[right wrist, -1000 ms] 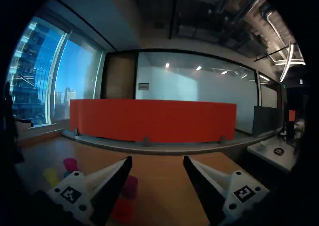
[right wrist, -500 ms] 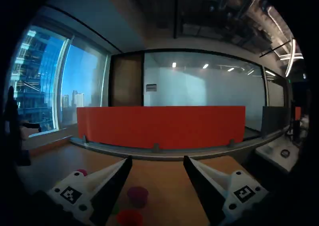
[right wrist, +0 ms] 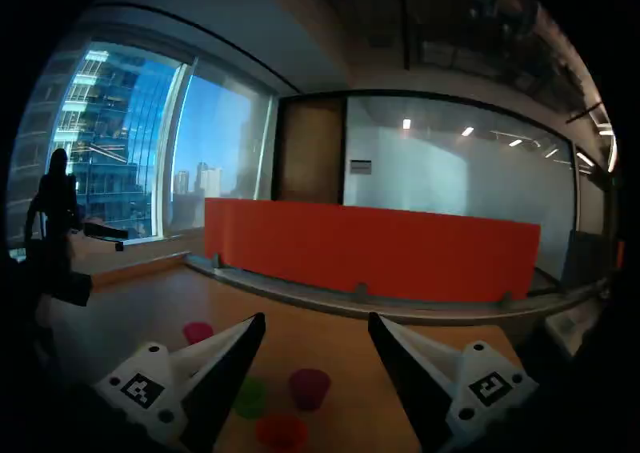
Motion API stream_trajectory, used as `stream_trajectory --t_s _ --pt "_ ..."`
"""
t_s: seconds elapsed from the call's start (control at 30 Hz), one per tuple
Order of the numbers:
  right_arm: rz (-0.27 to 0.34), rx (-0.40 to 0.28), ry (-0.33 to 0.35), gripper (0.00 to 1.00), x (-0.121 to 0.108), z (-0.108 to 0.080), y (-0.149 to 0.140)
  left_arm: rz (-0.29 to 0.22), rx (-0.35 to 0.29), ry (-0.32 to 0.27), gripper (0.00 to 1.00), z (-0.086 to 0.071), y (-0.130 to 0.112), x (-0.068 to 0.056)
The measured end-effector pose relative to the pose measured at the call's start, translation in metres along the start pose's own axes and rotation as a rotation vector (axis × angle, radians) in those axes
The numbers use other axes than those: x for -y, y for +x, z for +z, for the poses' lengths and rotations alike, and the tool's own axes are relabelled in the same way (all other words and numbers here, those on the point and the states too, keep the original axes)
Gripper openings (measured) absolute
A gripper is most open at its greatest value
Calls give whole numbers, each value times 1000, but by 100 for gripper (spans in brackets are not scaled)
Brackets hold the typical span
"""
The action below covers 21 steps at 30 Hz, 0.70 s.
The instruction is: Pour water
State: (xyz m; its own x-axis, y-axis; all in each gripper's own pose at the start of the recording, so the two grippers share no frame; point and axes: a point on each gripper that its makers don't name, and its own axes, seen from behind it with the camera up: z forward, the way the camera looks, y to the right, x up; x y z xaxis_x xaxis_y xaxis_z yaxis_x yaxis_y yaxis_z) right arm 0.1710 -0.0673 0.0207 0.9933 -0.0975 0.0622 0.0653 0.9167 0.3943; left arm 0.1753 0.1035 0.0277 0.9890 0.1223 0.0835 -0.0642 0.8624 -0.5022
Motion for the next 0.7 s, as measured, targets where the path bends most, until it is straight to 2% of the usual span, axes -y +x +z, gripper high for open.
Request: stream_trajectory --t_s 0.4,0.7 --pt "-26 32 203 99 41 6 10 34 65 -136 91 13 -9 -23" --pt "-38 76 290 99 51 13 4 37 136 -212 91 26 -28 -37"
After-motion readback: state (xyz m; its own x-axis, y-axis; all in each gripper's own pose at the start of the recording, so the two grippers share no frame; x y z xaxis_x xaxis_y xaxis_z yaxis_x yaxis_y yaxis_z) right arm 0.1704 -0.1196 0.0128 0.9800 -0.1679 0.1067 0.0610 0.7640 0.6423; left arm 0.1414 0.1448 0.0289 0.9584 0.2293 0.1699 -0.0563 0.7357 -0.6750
